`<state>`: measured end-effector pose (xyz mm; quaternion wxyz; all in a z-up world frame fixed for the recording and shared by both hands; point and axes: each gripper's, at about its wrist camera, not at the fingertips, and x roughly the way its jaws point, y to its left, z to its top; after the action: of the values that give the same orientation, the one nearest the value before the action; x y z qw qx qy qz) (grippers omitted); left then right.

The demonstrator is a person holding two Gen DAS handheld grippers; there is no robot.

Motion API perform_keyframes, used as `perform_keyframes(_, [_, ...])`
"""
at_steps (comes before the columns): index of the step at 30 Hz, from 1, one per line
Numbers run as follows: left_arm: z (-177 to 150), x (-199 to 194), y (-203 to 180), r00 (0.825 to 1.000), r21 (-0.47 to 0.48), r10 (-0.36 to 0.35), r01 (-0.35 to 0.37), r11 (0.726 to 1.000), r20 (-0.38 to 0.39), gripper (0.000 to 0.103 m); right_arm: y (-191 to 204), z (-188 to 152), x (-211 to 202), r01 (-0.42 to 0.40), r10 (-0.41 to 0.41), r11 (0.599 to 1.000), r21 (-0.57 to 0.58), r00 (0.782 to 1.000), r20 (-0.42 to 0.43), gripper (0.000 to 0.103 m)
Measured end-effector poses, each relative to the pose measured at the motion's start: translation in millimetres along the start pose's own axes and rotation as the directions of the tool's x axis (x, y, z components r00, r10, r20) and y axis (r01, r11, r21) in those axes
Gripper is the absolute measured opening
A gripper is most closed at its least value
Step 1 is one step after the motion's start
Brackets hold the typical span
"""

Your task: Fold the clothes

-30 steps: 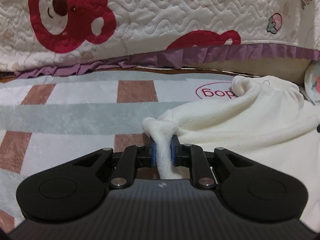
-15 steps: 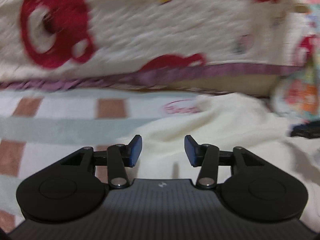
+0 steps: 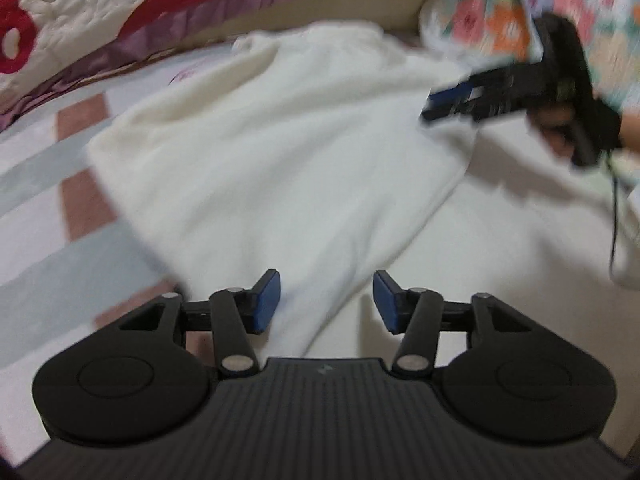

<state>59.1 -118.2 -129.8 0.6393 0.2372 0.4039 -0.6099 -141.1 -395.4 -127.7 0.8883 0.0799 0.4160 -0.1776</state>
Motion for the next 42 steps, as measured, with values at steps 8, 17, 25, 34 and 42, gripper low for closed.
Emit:
perform_keyframes(8, [-13, -2, -13, 0.987, 0.118, 0.158, -0.160, 0.980, 0.026, 0.010, -6, -22, 3, -0.022, 0.021, 0.999, 0.042, 1.000, 0.020, 0.052])
perform_keyframes(17, [-20, -3, -31, 0.949, 0.200, 0.313, -0.311, 0.929, 0.019, 0.010, -14, -57, -6, -0.048, 0.045, 0.999, 0.020, 0.992, 0.114, 0.053])
perform_keyframes(25, [46, -43, -39, 0.997, 0.245, -0.004, 0.023, 0.969, -0.077, 0.045, -65, -67, -44, 0.039, -0.068, 0.979, 0.201, 0.988, 0.139, 0.053])
perform_keyframes(34, [178, 54, -95, 0.989, 0.382, -0.133, 0.148, 0.912, -0.064, 0.052, -214, -111, -115, 0.310, -0.419, 0.695, 0.648, 0.908, 0.015, 0.056])
perform_keyframes(42, [229, 141, -143, 0.962, 0.116, -0.257, 0.246, 0.962, 0.093, 0.046, -341, -199, -206, 0.446, -0.585, 0.329, 0.833, 0.788, -0.191, 0.056])
